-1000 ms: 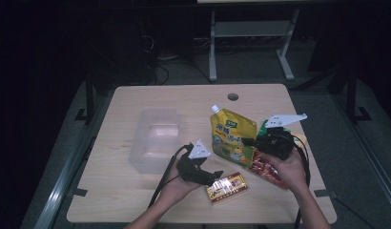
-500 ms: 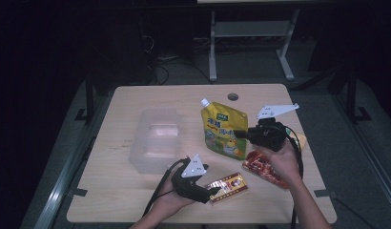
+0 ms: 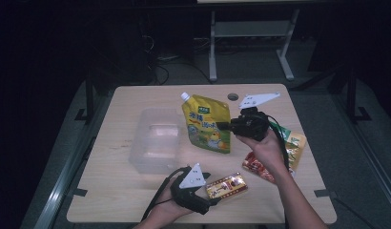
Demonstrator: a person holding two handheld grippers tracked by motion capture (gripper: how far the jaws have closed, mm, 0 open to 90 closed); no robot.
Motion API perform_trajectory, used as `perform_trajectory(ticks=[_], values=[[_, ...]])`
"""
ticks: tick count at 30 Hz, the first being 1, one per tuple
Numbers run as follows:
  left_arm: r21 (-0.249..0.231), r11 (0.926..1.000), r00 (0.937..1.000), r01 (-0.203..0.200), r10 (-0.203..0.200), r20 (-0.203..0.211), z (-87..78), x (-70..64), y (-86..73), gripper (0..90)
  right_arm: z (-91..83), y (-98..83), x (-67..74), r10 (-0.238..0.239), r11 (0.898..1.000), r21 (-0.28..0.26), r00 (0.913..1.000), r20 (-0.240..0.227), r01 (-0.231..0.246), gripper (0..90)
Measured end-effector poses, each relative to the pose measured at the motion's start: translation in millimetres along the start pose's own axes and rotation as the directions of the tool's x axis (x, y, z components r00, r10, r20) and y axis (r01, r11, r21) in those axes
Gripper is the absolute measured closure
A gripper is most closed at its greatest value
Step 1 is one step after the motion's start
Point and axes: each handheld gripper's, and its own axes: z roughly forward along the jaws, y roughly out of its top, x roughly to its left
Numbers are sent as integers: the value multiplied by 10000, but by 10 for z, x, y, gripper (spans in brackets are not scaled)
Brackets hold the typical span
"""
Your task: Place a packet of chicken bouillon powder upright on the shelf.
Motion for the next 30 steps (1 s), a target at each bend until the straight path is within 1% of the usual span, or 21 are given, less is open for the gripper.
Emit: perform_trajectory(ticks=[2,4,6,9,11,13,15,18,19,20,26,27,29,30], values=[[-40,10000,10000,12,-12,40,-5,3,-4,196,43,53,26,-95,10000,-7,9999,-55,95,898],[-75,10000,10000,-64,64,-24,-12,6,-11,194,97,111,48,-176,9998,-51,9997,-171,175,898],[-102,9999,10000,-45,45,-37,-15,15,-18,195,168,174,70,-221,9997,-91,9991,-366,218,898],[-89,10000,10000,24,-25,-45,-23,23,-35,194,255,235,98,-358,9993,-77,9980,-512,354,898],[-107,9999,10000,71,-71,7,-24,21,-49,195,328,279,125,-458,9989,-81,9970,-619,453,898],[-77,10000,10000,46,-46,43,-25,16,-64,195,417,322,153,-436,9990,-64,9958,-807,432,899],[-81,10000,10000,50,-50,25,-19,15,-71,196,499,359,170,-522,9986,-28,9945,-906,521,899],[10,10000,10000,-79,79,37,-15,33,-84,196,615,413,203,-618,9981,-104,9925,-1057,610,898],[49,9998,9998,-180,180,23,-16,42,-87,195,659,434,213,-648,9979,-157,9915,-1127,634,898],[32,9998,9998,-175,175,15,-17,39,-91,194,712,458,227,-669,9977,-217,9905,-1201,647,899],[1,9999,9999,-153,153,23,-39,48,-102,195,933,527,276,-708,9975,-157,9860,-1513,692,898],[-22,9999,9999,-145,145,20,-44,52,-102,195,967,533,277,-808,9967,-126,9852,-1511,798,899],[3,9999,9999,-169,169,38,-49,57,-113,195,1031,543,289,-730,9973,-93,9839,-1633,725,898],[-64,9999,9999,-107,107,51,-43,54,-120,194,1081,549,295,-683,9977,-113,9835,-1674,673,898]])
